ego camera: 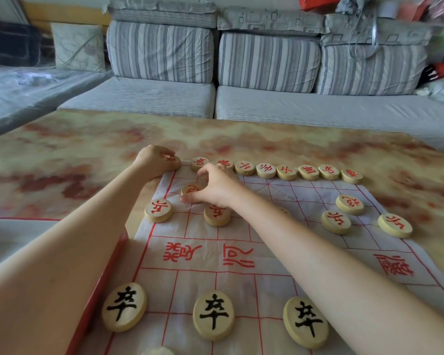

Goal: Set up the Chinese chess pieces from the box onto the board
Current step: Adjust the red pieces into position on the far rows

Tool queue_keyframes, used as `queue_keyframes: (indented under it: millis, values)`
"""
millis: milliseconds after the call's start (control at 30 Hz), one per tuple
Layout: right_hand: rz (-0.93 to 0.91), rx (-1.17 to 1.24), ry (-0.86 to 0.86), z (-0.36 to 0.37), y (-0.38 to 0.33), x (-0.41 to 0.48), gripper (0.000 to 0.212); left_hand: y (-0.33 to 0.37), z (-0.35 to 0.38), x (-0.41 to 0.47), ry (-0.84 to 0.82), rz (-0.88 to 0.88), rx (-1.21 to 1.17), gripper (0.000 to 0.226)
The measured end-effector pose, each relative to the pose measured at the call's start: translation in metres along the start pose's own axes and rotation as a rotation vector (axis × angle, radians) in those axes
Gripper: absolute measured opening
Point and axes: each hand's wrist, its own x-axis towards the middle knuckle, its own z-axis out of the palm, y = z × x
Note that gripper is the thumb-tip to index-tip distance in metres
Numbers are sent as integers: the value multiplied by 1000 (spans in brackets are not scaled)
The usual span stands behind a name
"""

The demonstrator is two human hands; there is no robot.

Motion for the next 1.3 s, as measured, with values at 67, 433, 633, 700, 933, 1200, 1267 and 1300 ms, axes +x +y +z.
queue_keyframes:
  millis: [67, 433, 633, 700, 933, 1200, 1267, 1300]
  values:
    - [12, -75, 25, 1, -2, -3, 84, -4, -3, 0, -29, 27, -33, 53]
    - [13, 27, -81, -4, -2, -5, 73, -12, 0, 5, 28, -13, -68, 69]
    - [7, 45, -37, -1, 1, -7, 66, -8, 7, 4, 79, 8, -16, 52]
    - [10, 57, -25, 0, 2, -6, 64, -8, 7, 3, 77, 10, -33, 52]
    - [1, 43, 0, 5, 4, -5, 64, -10, 10, 0, 97, 19, -33, 51]
    - [-10, 28, 28, 8, 6, -6, 62, -11, 12, -2, 103, 30, -48, 52]
    - [-10, 29, 26, 8, 6, -6, 61, -11, 12, -3, 103, 31, -47, 52]
    - [-10, 30, 28, 8, 6, -6, 61, -11, 12, -3, 101, 30, -51, 52]
